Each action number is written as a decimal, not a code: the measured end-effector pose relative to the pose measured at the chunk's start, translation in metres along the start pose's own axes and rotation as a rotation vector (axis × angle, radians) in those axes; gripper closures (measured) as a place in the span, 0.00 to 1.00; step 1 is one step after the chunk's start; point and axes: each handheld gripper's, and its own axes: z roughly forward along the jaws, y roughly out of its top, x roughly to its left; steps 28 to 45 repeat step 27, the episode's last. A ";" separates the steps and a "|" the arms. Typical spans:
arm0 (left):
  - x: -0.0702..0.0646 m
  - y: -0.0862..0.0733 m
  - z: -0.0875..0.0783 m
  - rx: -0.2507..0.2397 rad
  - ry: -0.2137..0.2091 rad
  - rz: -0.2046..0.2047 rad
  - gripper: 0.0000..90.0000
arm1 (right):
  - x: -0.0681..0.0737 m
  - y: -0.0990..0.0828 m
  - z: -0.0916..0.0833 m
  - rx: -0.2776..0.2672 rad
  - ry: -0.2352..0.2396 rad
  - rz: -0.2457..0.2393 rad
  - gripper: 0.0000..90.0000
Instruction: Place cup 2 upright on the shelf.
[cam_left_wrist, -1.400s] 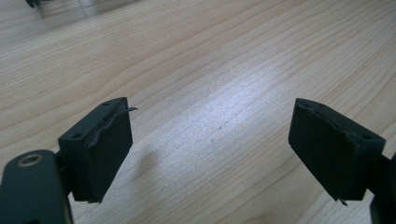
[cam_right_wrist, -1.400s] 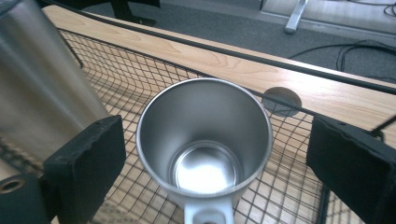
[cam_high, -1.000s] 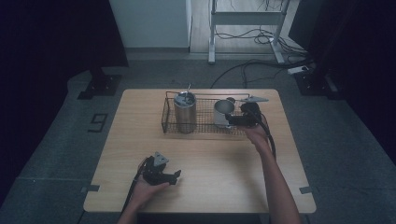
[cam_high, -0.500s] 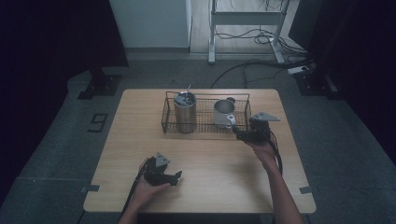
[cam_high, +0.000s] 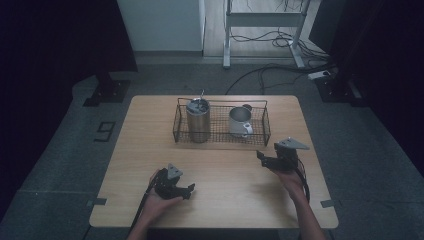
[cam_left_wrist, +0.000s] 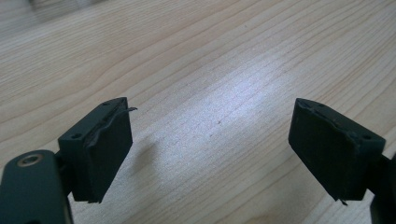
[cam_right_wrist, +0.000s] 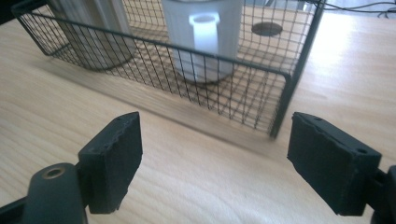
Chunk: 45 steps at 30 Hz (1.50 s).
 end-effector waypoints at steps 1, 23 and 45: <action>0.000 0.000 0.000 -0.001 0.001 -0.001 0.15 | -0.001 -0.003 -0.002 -0.002 -0.004 0.009 0.19; -0.002 -0.001 0.004 0.013 0.006 0.007 0.15 | -0.013 -0.051 -0.015 0.091 -0.062 0.053 0.17; -0.002 -0.001 0.003 0.009 0.004 0.007 0.15 | -0.014 -0.053 -0.012 0.101 -0.073 0.050 0.17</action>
